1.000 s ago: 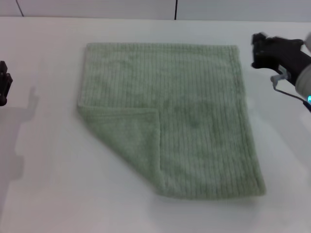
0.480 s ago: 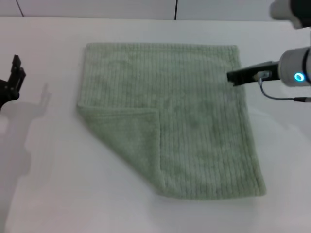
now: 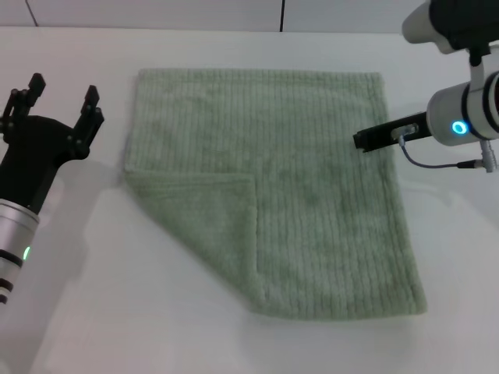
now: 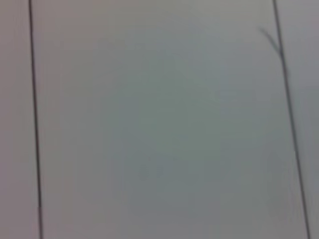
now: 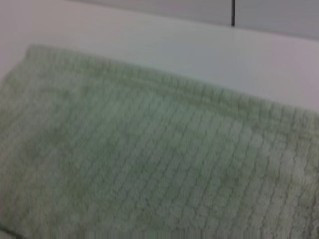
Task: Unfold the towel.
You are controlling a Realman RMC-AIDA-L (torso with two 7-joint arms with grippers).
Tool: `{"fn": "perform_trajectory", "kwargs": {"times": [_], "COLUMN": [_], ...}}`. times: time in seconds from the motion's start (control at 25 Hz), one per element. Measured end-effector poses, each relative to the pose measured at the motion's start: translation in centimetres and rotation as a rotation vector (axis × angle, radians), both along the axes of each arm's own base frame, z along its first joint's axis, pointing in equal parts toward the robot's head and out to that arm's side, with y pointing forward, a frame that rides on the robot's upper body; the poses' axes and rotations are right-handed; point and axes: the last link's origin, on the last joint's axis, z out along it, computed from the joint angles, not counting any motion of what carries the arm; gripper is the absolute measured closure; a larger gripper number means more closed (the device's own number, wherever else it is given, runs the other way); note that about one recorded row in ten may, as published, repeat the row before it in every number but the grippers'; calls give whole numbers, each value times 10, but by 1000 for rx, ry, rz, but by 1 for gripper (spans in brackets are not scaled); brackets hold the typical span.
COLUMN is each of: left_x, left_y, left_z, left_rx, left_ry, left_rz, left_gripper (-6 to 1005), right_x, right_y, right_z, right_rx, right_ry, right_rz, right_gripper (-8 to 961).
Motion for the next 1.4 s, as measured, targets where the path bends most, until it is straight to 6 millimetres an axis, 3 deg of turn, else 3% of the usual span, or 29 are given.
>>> {"fn": "perform_trajectory", "kwargs": {"times": [0.48,0.68,1.04,1.2,1.4], "left_x": [24,52,137,160,169], "left_y": [3,10,13,18,20], "left_z": [-12,-19,-1,0,-9], "left_rx": [-56,-212,-367,-500,-639], "left_ry": [-30,19,206,298,418], "left_rz": [-67,-90,-44,90,179], "left_gripper": [262,264,267,269,270], "right_x": [9,12,16,18,20], "right_y": [4,4,5,5,5], "right_z": [-9,-11,-12,-13,-14], "right_rx": [-17,-20,-12,-10,-9], "right_ry": [-25,-31,-33,-35,-37], "right_rz": [-29,-40,-50,-54,-58], "right_gripper": [955,954,954,954,954]}}
